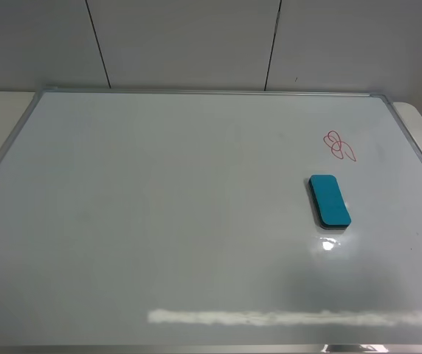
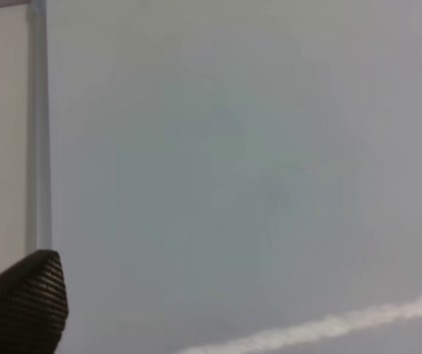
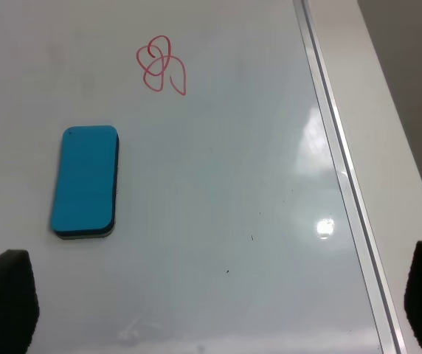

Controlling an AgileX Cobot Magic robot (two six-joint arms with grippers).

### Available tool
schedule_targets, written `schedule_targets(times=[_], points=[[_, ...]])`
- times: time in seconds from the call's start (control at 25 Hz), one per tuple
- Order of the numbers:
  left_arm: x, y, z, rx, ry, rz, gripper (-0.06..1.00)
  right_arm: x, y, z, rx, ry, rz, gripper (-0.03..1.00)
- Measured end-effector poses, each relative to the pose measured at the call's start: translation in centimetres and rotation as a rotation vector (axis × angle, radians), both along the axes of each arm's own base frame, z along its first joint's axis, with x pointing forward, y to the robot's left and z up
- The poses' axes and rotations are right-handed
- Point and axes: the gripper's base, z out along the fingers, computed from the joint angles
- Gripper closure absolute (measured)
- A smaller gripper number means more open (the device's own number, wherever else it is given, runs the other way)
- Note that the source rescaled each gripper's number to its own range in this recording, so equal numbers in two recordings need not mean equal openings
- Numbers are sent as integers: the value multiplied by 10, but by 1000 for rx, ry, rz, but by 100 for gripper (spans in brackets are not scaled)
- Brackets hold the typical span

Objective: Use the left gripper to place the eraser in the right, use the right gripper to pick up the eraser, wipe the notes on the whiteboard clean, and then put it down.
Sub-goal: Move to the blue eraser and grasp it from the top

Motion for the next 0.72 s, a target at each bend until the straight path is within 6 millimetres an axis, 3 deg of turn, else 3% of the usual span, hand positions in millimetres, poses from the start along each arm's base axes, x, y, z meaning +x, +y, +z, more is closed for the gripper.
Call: schedule_targets(times=[0.44,0.72], points=[[0,0,0,0,0,0,-5,3,0,0,2,20,2,-3],[0,0,0,0,0,0,-5,49,11,14,112,141,41,-3]])
